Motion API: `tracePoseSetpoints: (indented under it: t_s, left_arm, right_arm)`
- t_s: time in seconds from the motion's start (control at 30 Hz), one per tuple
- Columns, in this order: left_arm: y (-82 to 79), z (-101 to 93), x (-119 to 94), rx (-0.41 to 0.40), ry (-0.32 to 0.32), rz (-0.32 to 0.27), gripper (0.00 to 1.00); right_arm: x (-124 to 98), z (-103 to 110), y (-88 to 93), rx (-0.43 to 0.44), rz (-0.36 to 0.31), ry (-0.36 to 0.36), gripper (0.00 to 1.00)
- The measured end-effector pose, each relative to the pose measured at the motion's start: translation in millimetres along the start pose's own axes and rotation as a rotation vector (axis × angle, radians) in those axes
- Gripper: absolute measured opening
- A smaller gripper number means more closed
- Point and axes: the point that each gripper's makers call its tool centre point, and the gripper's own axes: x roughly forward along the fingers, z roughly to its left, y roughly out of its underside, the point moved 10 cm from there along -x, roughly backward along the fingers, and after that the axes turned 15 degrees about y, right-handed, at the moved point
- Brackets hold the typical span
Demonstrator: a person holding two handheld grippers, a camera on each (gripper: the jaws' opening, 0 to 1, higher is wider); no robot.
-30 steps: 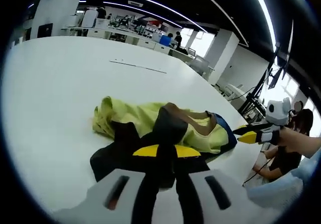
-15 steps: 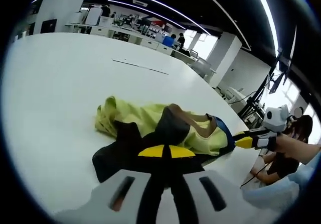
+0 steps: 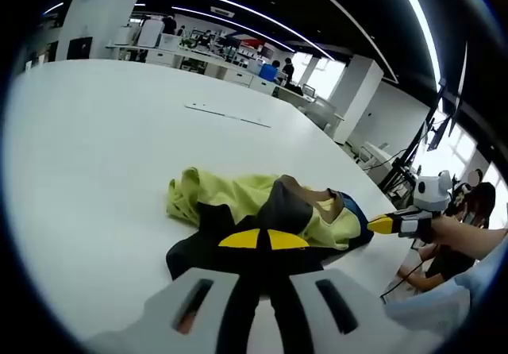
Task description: Fold the garment on the visible template until the final outline fits inside the template.
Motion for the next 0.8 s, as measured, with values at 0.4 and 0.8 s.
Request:
tracePoseSetpoints:
  t_s: [0.4,0.8]
  left_arm:
    - [-20.6,5.3,-20,0.091,-0.008,0.024,0.00]
    - [-10.7,-0.1,-15,0.138,0.038,0.056,0.22]
  right_arm:
    - [-30,-12,-44.4,-0.057,-0.129,0.063,0.00]
    - [-24,-10,-28.2,-0.041,-0.083,0.052,0.00]
